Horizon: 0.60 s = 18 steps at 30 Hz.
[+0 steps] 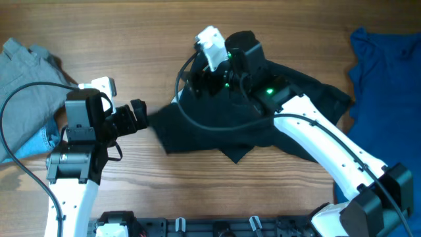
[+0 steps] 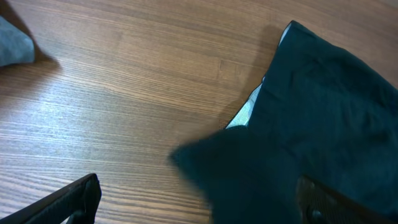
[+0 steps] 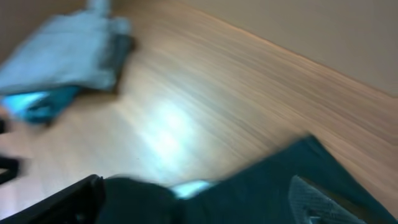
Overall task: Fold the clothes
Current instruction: 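Grasp the black garment with the right gripper and drag it to center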
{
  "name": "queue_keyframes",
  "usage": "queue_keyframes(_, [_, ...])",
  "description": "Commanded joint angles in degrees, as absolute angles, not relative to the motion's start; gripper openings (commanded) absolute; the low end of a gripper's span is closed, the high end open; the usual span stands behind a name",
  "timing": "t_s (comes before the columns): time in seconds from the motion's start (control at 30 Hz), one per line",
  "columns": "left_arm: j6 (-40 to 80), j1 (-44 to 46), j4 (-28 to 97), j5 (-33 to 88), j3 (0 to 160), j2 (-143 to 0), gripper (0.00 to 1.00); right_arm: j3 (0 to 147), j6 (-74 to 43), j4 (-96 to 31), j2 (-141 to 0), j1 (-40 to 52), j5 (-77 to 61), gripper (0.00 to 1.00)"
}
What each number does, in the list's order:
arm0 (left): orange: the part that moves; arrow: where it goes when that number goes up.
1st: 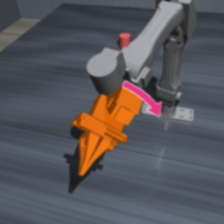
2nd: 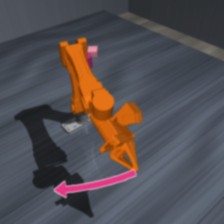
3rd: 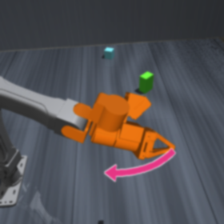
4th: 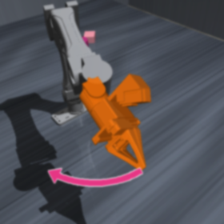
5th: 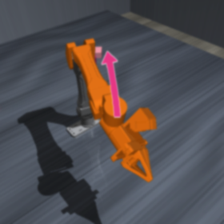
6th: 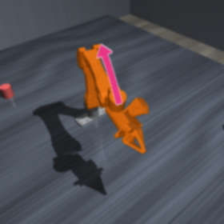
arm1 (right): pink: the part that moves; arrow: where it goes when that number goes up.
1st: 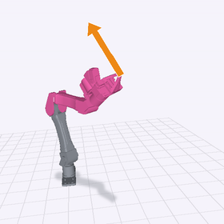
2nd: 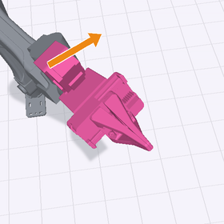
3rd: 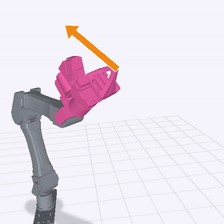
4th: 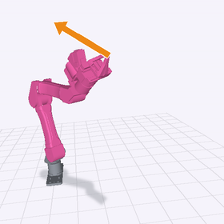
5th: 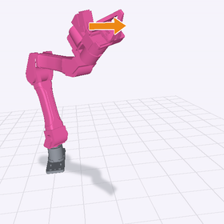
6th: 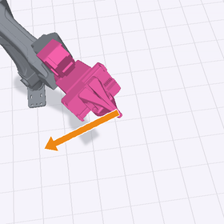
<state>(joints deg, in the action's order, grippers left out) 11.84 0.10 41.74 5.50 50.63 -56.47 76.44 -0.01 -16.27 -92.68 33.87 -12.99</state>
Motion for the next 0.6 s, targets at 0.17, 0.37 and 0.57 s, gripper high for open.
queue_keyframes(0.17, [12.5, 0.2, 38.6, 13.5, 51.7, -58.1, 1.0, 76.6, -7.4, -43.6, -86.0, 29.1, -0.2, 1.0])
queue_keyframes(0.37, [12.5, 0.2, 38.3, 20.2, 51.7, -64.9, 1.0, 76.4, -25.6, -63.3, -85.9, 26.8, 5.7, 1.0])
queue_keyframes(0.57, [12.4, 1.0, 29.7, 25.1, 52.1, -74.4, 1.0, 76.4, -26.2, -67.8, -85.9, 26.1, 3.4, 1.0])
